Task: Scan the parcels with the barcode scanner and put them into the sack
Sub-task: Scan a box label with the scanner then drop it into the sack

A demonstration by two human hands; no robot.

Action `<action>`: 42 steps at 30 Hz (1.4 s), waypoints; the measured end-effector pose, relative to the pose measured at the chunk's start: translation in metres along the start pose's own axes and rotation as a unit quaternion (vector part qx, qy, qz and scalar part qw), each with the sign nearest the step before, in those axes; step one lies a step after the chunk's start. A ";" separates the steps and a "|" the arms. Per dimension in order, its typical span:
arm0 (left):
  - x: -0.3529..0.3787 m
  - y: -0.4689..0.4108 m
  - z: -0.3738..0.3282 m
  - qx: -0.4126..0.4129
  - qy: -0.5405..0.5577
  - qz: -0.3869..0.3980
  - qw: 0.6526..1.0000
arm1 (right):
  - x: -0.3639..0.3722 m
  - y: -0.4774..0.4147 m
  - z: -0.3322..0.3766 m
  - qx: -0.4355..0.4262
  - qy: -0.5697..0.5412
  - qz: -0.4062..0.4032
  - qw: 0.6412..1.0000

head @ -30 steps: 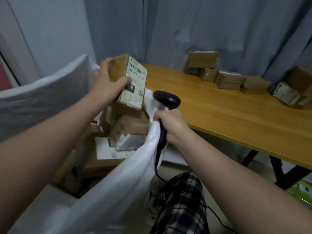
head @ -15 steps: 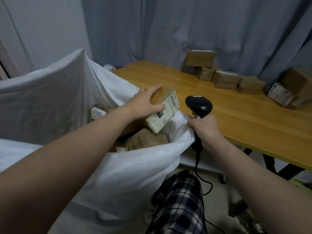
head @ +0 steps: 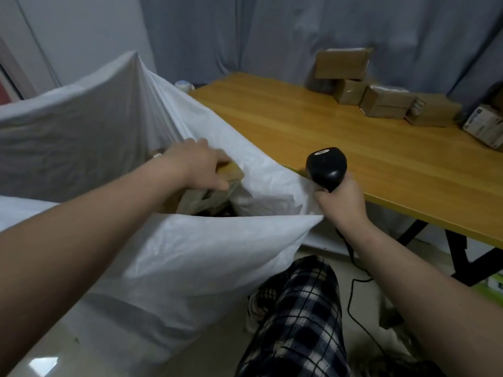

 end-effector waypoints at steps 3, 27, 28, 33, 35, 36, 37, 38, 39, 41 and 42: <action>-0.009 -0.016 -0.006 0.027 0.002 -0.105 0.994 | 0.005 -0.001 0.007 -0.011 0.014 0.021 1.000; 0.004 -0.069 -0.062 0.063 0.013 0.097 0.993 | 0.004 -0.007 0.006 0.149 -0.105 0.231 0.956; 0.014 -0.059 -0.054 0.064 0.025 0.106 0.992 | 0.008 -0.007 0.005 0.166 -0.111 0.211 0.957; 0.019 -0.029 -0.050 0.130 0.055 0.065 0.988 | -0.020 -0.013 0.015 0.126 -0.183 0.045 0.974; 0.016 -0.026 -0.053 0.136 0.071 0.031 0.988 | -0.031 -0.009 0.014 0.090 -0.244 0.010 0.966; 0.014 -0.025 -0.054 0.136 0.078 0.007 0.988 | -0.034 -0.006 0.011 0.072 -0.265 0.000 0.962; 0.012 -0.025 -0.055 0.137 0.079 -0.021 0.987 | -0.036 -0.003 0.007 0.062 -0.268 -0.003 0.961; 0.010 -0.025 -0.057 0.138 0.074 -0.050 0.986 | -0.036 -0.002 0.002 0.061 -0.252 0.006 0.966; 0.008 -0.026 -0.060 0.141 0.064 -0.078 0.985 | -0.037 -0.002 -0.002 0.066 -0.223 0.021 0.972; -0.002 -0.031 -0.071 0.151 0.046 -0.124 0.980 | -0.042 -0.006 -0.009 0.071 -0.186 0.034 0.979; -0.008 -0.035 -0.078 0.157 0.037 -0.141 0.977 | -0.048 -0.010 -0.010 0.065 -0.186 0.029 0.980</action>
Point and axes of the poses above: each hand's wrist, its own y-axis away from the middle knuckle, its own x-axis out of the palm, z = x × y, the point moved 2 cm from there along -y, towards the middle knuckle, and after that the axes turned 12 degrees about x, right-handed, at the moved point
